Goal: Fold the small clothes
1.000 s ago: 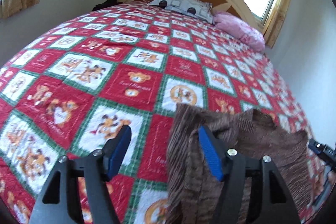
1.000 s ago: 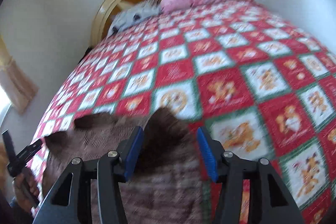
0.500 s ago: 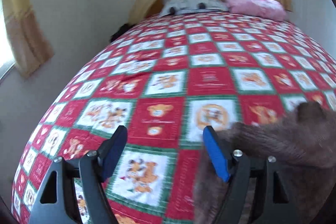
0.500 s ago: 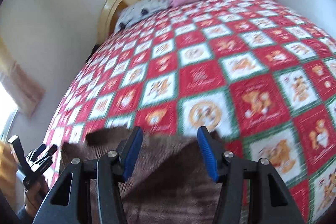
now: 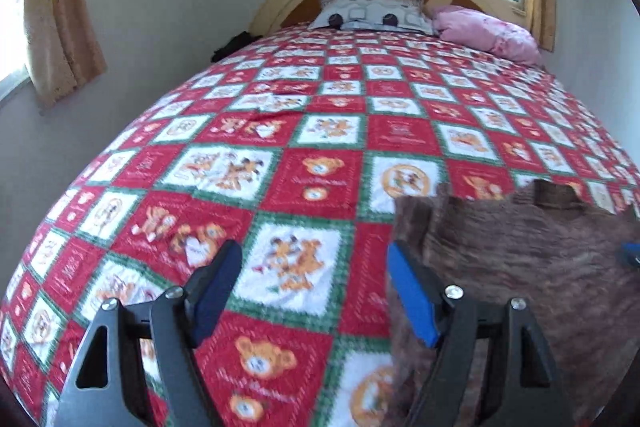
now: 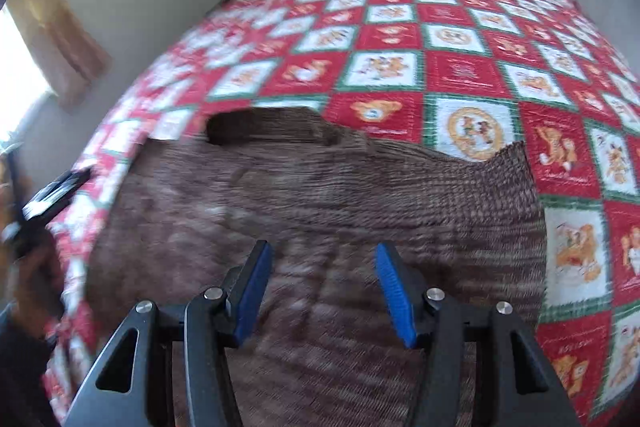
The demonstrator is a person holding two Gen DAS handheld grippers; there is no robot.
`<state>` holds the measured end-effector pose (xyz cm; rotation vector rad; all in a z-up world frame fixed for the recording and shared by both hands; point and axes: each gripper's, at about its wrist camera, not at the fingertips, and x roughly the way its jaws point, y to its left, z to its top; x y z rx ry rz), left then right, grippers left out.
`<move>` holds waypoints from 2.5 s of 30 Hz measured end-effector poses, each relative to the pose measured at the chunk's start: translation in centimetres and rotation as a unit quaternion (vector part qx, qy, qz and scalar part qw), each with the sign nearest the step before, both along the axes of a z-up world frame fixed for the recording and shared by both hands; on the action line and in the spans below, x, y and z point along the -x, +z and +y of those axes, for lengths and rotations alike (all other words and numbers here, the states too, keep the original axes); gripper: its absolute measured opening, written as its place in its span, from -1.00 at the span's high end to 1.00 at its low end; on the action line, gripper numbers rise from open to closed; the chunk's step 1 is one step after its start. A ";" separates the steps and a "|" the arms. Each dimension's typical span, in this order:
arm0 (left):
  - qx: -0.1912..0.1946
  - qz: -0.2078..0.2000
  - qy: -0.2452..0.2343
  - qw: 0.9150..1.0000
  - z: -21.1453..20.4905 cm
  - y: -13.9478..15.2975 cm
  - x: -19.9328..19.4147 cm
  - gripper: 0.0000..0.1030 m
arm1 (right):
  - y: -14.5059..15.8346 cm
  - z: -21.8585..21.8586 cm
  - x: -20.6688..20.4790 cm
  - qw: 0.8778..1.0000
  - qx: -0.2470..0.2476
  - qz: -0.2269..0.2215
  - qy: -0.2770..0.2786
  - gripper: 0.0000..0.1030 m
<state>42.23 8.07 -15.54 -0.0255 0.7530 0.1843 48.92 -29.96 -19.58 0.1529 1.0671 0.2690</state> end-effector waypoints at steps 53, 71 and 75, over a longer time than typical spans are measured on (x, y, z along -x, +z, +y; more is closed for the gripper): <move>0.044 0.081 -0.082 0.992 -1.7 -6.1 11.1 -1.00 | -1.7 -1.4 15.8 0.992 0.077 -0.041 -0.086 -0.07; 0.172 0.027 0.001 0.985 6.1 -5.0 14.6 -1.00 | 2.8 13.7 17.8 0.980 0.142 -0.127 0.064 -0.07; 0.184 0.020 0.017 0.983 8.2 -5.0 14.8 -1.00 | 2.5 21.4 19.1 0.956 0.187 -0.171 0.150 -0.07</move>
